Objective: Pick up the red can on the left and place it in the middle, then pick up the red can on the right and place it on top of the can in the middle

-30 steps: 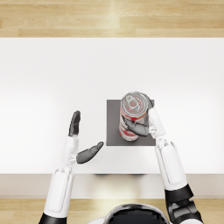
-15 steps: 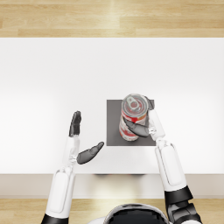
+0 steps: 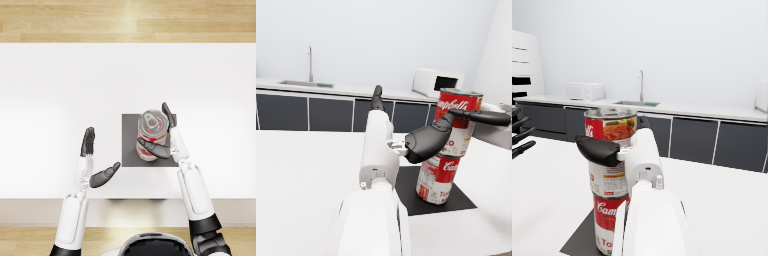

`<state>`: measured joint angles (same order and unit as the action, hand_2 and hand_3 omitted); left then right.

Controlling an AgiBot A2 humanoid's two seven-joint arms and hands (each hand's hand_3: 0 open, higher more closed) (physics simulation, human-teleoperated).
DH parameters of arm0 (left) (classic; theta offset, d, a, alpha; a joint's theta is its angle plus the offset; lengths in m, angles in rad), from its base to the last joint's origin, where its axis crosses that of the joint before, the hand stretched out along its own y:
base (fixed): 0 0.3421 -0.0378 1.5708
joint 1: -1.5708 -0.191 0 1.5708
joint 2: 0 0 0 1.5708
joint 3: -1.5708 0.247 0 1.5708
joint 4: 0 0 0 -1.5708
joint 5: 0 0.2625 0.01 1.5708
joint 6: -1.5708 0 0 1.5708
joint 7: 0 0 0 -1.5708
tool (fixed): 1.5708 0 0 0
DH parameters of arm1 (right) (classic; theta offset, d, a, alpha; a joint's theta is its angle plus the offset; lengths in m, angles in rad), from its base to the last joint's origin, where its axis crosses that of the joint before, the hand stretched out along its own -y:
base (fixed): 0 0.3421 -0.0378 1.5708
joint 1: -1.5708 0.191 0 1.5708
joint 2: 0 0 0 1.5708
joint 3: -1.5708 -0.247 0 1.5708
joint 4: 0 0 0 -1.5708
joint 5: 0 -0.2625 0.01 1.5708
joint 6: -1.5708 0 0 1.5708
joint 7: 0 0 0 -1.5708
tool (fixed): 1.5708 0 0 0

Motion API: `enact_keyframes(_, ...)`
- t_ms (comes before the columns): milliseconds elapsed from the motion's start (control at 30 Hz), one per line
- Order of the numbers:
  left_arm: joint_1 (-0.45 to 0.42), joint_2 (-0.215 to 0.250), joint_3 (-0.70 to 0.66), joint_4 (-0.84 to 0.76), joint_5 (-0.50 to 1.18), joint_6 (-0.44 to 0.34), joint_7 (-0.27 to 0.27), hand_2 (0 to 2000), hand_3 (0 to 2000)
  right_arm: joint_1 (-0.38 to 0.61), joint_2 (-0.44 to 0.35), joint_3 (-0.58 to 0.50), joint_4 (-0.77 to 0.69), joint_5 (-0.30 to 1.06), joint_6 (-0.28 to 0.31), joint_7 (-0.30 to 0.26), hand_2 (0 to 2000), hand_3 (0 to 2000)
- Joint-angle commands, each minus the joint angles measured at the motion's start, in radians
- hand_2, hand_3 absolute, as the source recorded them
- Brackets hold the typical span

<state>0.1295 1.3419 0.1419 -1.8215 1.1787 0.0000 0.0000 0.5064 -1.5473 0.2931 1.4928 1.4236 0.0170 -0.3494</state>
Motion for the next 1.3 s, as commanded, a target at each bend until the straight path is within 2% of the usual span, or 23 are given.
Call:
enact_keyframes(33, 0.009, 0.005, -0.013, -0.013, 0.0, 0.0, 0.0, 0, 0, 0.017, -0.008, -0.02, 0.07, 0.0, 0.0, 0.0, 0, 0)
enact_keyframes(300, 0.034, 0.03, -0.022, -0.034, 0.0, 0.0, 0.0, 0, 0, 0.027, -0.022, -0.058, 0.203, 0.0, -0.016, 0.0, 0, 0)
enact_keyframes(333, 0.041, 0.034, -0.03, -0.042, 0.0, 0.0, 0.0, 0, 0, 0.036, 0.007, -0.042, 0.223, 0.0, -0.016, 0.0, 0, 0)
enact_keyframes(400, 0.056, 0.041, -0.045, -0.051, 0.0, 0.0, 0.0, 0, 0, 0.029, -0.017, -0.072, 0.26, 0.0, -0.016, 0.0, 0, 0)
enact_keyframes(533, 0.057, 0.048, -0.059, -0.061, 0.0, 0.0, 0.0, 0, 0, 0.032, -0.023, -0.095, 0.298, 0.0, -0.017, 0.0, 0, 0)
enact_keyframes(567, 0.058, 0.049, -0.068, -0.062, 0.0, 0.0, 0.0, 0, 0, 0.018, -0.019, -0.079, 0.264, 0.0, -0.017, 0.0, 0, 0)
enact_keyframes(700, 0.094, 0.056, -0.146, -0.081, 0.0, 0.0, 0.0, 0, 0, 0.018, -0.021, -0.09, 0.288, 0.0, -0.017, 0.0, 0, 0)
enact_keyframes(733, 0.108, 0.056, -0.168, -0.087, 0.0, 0.0, 0.0, 0, 0, 0.027, -0.023, -0.224, 0.374, 0.0, -0.017, 0.0, 0, 0)
enact_keyframes(767, 0.111, 0.056, -0.185, -0.093, 0.0, 0.0, 0.0, 0, 0, 0.017, -0.022, -0.128, 0.313, 0.0, -0.017, 0.007, 0, 0)
enact_keyframes(800, 0.119, 0.055, -0.202, -0.095, 0.0, 0.0, 0.0, 0, 0, 0.015, -0.022, -0.272, 0.38, 0.0, -0.017, 0.038, 0, 0)
enact_keyframes(833, 0.122, 0.054, -0.224, -0.106, 0.0, 0.0, 0.0, 0, 0, 0.009, -0.022, -0.305, 0.385, 0.0, -0.017, 0.126, 0, 0)
enact_keyframes(867, 0.124, 0.054, -0.238, -0.11, 0.0, 0.0, 0.0, 0, 0, 0.003, -0.022, -0.325, 0.389, 0.0, -0.017, 0.189, 0, 0)
enact_keyframes(900, 0.121, 0.054, -0.255, -0.111, 0.0, 0.0, 0.0, 0, 0, 0.003, -0.022, -0.251, 0.364, 0.0, -0.017, 0.235, 0, 0)
enact_keyframes(967, 0.116, 0.056, -0.277, -0.11, 0.0, 0.0, 0.0, 0, 0, -0.003, -0.022, -0.287, 0.376, 0.0, -0.017, 0.29, 0, 0)
enact_keyframes(1100, 0.109, 0.06, -0.291, -0.103, 0.0, 0.0, 0.0, 0, 0, -0.008, -0.022, -0.315, 0.384, -0.001, -0.017, 0.334, 0, 0)
enact_keyframes(1300, 0.102, 0.064, -0.288, -0.1, 0.0, 0.0, 0.0, 0, 0, -0.009, -0.022, -0.324, 0.387, -0.001, -0.017, 0.347, 0, 0)
